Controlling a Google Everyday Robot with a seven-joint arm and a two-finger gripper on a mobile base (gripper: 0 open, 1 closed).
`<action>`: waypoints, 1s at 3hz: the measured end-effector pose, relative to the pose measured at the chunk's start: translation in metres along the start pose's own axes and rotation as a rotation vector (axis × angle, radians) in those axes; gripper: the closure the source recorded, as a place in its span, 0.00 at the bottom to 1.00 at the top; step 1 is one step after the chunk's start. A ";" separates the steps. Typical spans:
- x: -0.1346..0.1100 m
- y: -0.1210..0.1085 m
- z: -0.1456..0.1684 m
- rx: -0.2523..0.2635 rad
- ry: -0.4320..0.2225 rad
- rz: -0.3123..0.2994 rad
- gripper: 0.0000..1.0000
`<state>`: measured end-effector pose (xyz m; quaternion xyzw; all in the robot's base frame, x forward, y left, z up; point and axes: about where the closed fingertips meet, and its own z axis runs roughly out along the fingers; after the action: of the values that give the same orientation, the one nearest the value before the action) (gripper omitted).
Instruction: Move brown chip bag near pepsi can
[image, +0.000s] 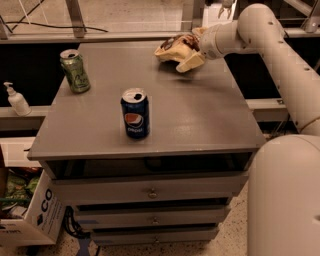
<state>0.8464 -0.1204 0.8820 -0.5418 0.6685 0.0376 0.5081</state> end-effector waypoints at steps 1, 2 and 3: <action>0.006 0.025 0.011 -0.043 0.016 0.007 0.17; 0.006 0.027 0.014 -0.047 0.015 0.008 0.00; 0.004 0.028 0.017 -0.047 0.012 -0.001 0.18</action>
Offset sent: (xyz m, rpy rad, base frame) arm -0.0116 0.0118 -0.0193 -0.0108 0.0361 0.0169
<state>0.8359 -0.1017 0.8565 -0.5541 0.6701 0.0497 0.4914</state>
